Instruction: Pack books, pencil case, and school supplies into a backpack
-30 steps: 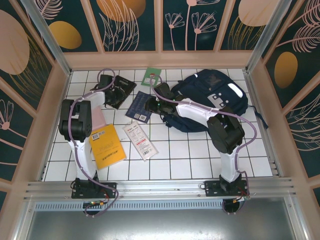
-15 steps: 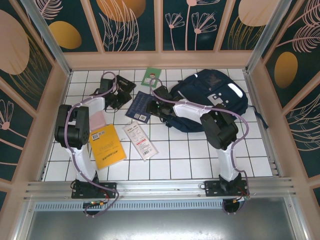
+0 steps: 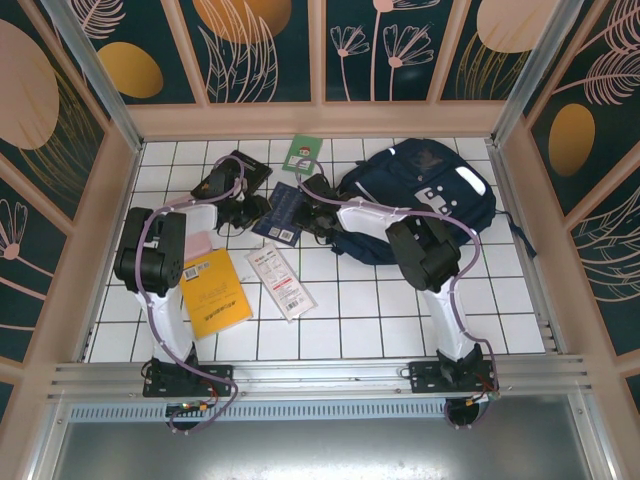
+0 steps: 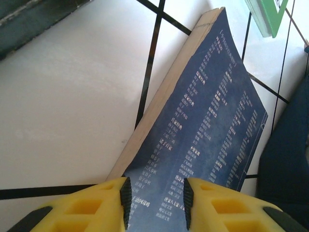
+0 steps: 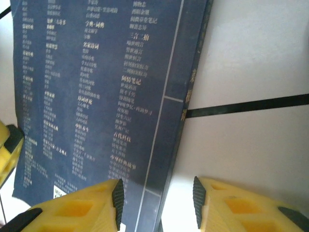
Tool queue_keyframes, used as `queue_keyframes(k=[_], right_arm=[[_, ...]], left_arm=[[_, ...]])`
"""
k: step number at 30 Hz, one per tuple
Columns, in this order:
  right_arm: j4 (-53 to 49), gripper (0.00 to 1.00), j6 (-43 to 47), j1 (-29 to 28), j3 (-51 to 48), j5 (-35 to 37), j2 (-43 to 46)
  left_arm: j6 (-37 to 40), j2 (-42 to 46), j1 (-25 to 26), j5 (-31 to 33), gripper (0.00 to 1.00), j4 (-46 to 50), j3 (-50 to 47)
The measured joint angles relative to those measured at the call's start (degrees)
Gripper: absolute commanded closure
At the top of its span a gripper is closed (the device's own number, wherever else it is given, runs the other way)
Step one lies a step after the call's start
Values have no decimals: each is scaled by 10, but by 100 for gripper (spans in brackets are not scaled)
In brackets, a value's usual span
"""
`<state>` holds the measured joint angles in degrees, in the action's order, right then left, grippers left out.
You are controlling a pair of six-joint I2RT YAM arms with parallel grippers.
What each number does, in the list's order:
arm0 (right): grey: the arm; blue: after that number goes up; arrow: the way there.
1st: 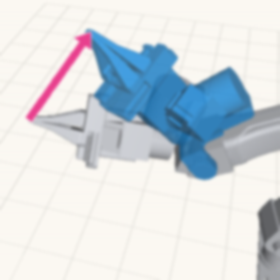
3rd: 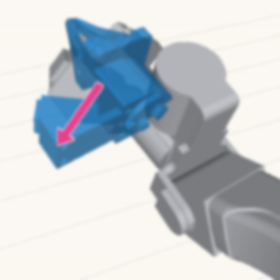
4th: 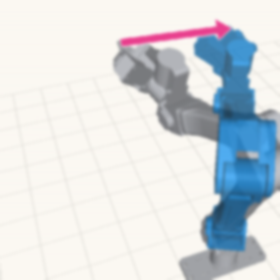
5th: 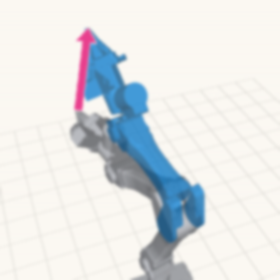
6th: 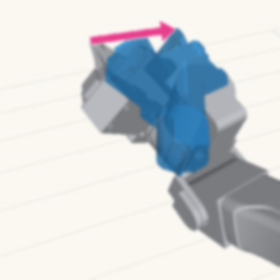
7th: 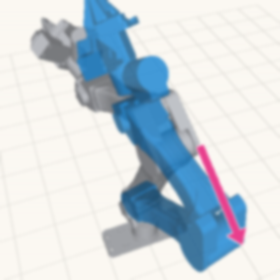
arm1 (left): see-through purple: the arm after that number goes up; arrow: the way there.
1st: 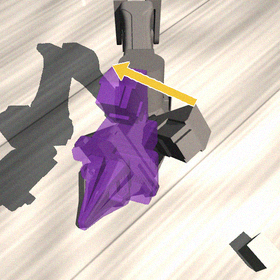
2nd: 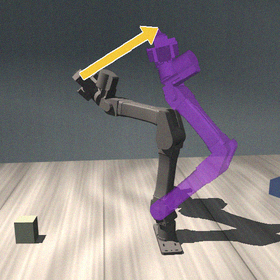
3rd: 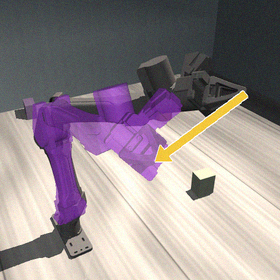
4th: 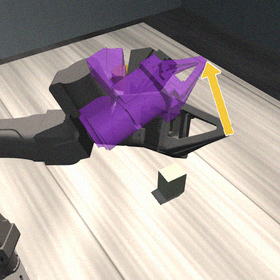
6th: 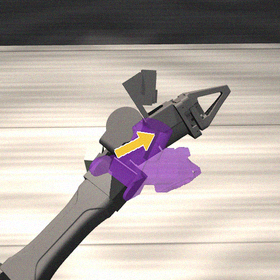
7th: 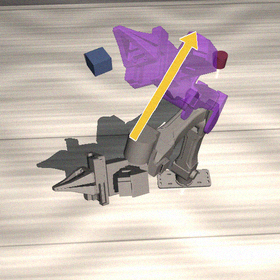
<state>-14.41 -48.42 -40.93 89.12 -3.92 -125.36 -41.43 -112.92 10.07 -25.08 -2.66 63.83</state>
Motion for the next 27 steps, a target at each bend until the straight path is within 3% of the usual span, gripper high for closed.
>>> queue_keyframes(k=[9, 19, 27], right_arm=[[44, 57, -21, 12, -10, -49, -3], [266, 64, -75, 42, -106, -132, 2], [348, 64, -88, 43, -142, -143, 11]], left_arm=[[-26, 31, 14, 3, 64, -42, -55], [-43, 46, 12, 11, 65, -47, -75], [-43, 48, 12, 11, 65, -35, -71]])
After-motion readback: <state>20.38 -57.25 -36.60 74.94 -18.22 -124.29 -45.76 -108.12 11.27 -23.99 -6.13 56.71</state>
